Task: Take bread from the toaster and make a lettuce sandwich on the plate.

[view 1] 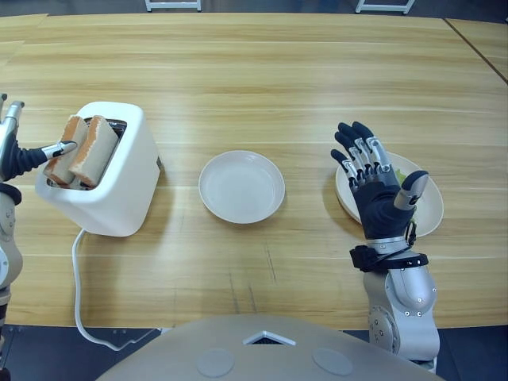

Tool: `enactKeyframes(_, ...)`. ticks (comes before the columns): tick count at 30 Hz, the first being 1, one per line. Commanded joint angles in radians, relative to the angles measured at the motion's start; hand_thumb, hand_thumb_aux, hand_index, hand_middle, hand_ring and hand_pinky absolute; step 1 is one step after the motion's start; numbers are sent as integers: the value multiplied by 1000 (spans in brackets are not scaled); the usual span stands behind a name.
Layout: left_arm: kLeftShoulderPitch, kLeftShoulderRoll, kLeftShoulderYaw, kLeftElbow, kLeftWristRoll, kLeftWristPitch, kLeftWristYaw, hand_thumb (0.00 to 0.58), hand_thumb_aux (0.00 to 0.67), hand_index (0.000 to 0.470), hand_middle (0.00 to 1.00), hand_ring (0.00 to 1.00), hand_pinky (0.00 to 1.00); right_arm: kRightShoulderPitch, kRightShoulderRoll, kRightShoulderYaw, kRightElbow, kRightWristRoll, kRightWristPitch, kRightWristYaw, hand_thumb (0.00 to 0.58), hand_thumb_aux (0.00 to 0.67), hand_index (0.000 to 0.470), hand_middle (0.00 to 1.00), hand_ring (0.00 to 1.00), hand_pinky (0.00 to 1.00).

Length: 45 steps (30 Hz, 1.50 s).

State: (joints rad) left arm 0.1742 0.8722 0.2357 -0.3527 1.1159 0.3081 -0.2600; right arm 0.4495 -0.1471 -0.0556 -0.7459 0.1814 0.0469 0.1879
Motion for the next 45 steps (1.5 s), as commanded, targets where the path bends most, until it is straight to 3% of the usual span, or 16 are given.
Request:
enactKeyframes(1, 8, 21, 7, 22, 17, -15, -8, 0, 0, 0, 0, 0, 0, -2, -7, 2, 3, -5, 3, 1, 0, 0, 0, 0, 0, 0)
enactKeyframes(16, -3, -47, -91, -145, 36, -68, -126, 0, 0, 0, 0, 0, 0, 1, -6, 3, 0, -15, 1, -2, 0, 0, 0, 0, 0, 0)
enactKeyframes(19, 12, -50, -91, -143, 40, -75, -156, 304, 208, 146, 0, 0, 0, 2, -5, 5, -1, -18, 1, -4, 0, 0, 0, 0, 0, 0)
enactKeyframes(20, 17, -52, -90, -139, 39, -77, -162, 438, 339, 238, 0, 0, 0, 3, -4, 6, -2, -19, 1, -5, 0, 0, 0, 0, 0, 0)
enactKeyframes(22, 25, -58, -85, -133, 35, -78, -171, 550, 518, 363, 0, 0, 0, 4, -3, 9, -3, -20, 2, -5, 0, 0, 0, 0, 0, 0)
enactKeyframes(23, 31, -63, -83, -131, 32, -75, -179, 564, 560, 393, 0, 0, 0, 3, -3, 10, -3, -20, 2, -5, 0, 0, 0, 0, 0, 0)
enactKeyframes(24, 36, -68, -81, -130, 30, -72, -185, 580, 670, 470, 0, 0, 0, 3, -3, 11, -2, -21, 3, -5, 0, 0, 0, 0, 0, 0)
enactKeyframes(30, 56, -125, -61, -149, -2, -36, -208, 580, 670, 470, 0, 0, 0, 8, -2, 10, 0, -23, -2, -7, 0, 0, 0, 0, 0, 0)
enactKeyframes(31, 57, -136, -61, -156, -10, -30, -210, 580, 670, 470, 106, 106, 106, 10, -2, 11, 0, -23, -4, -7, 0, 0, 0, 0, 0, 0)
enactKeyframes(32, 57, -157, -58, -171, -21, -19, -210, 580, 670, 470, 1000, 1000, 1000, 12, -1, 11, 1, -25, -6, -8, 0, 0, 0, 0, 0, 0)
enactKeyframes(37, 4, -231, -3, -246, -86, 37, -194, 580, 670, 470, 1000, 1000, 1000, 15, 1, 10, 10, -29, -19, -10, 0, 0, 0, 0, 0, 0)
enactKeyframes(45, -60, -228, 76, -299, -94, 34, -151, 580, 670, 470, 1000, 1000, 1000, 18, 1, 8, 21, -40, -38, -12, 0, 0, 0, 0, 0, 0)
